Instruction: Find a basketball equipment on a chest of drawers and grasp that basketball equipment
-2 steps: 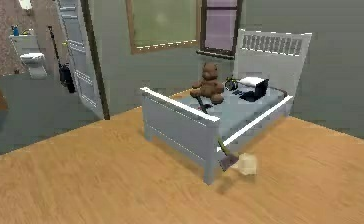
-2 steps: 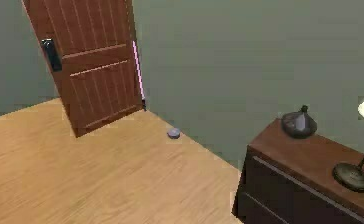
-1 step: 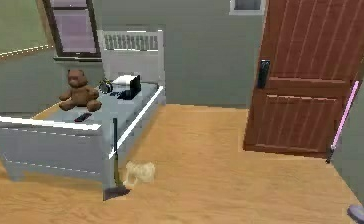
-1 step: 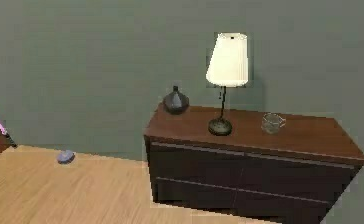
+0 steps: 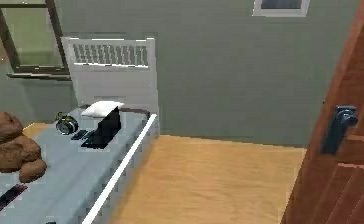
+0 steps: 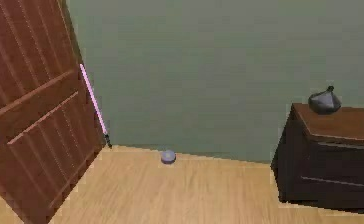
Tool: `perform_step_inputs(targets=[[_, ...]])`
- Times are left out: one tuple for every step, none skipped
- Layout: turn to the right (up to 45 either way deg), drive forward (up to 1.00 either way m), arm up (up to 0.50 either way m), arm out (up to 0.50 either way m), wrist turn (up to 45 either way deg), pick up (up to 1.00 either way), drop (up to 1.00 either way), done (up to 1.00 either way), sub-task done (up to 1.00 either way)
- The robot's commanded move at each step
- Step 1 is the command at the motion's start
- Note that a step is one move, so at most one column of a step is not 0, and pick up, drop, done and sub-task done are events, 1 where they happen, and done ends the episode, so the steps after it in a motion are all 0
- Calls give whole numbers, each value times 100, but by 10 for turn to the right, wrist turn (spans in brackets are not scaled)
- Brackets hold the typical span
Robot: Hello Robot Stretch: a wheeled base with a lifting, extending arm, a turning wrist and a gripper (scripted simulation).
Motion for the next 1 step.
perform_step_inputs(targets=[[0,80,0,0,0,0,0,0,0]])
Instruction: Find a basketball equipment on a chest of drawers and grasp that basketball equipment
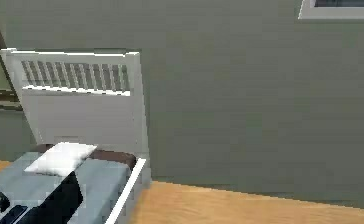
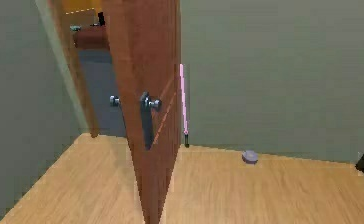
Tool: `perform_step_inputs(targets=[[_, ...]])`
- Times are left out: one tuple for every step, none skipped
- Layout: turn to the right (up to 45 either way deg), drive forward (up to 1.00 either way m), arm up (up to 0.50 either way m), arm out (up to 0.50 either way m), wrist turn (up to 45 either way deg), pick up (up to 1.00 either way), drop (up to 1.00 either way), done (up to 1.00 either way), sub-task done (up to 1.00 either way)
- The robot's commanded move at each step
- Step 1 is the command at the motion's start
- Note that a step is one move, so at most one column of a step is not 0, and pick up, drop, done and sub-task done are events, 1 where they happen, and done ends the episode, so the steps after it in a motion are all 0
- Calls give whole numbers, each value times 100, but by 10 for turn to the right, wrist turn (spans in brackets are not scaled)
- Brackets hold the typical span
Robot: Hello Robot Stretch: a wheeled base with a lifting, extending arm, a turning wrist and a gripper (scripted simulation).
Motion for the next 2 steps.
perform_step_inputs(targets=[[420,0,0,0,0,0,0,0,0],[0,50,0,0,0,0,0,0,0]])
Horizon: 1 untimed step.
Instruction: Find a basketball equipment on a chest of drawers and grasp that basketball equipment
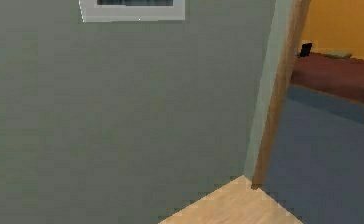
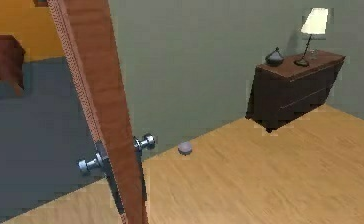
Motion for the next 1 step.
perform_step_inputs(targets=[[90,0,0,0,0,0,0,0,0]])
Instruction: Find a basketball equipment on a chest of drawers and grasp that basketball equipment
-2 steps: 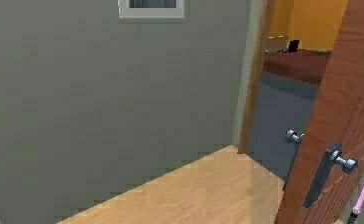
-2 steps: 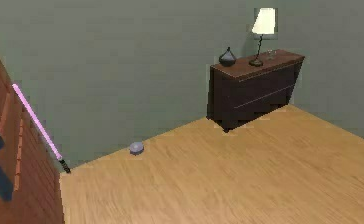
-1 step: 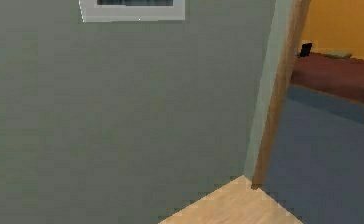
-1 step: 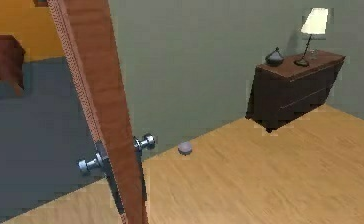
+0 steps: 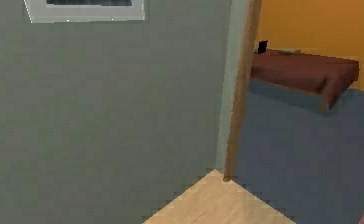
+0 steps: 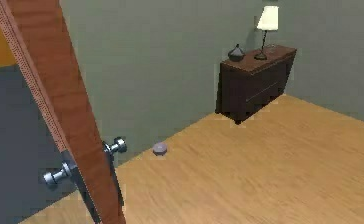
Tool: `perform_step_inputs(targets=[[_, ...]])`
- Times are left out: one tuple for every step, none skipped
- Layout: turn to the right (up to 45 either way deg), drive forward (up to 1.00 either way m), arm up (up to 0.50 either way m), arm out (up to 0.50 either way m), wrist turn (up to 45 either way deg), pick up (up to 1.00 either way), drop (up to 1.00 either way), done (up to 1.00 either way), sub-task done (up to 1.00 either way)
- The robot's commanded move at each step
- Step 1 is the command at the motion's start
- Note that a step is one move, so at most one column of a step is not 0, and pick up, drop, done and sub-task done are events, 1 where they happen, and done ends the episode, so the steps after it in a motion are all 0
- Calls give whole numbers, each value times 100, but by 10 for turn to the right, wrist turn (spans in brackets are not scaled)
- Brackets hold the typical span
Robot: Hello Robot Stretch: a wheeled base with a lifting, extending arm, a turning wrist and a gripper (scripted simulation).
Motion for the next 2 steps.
perform_step_inputs(targets=[[0,45,0,0,0,0,0,0,0],[390,0,0,0,0,0,0,0,0]])
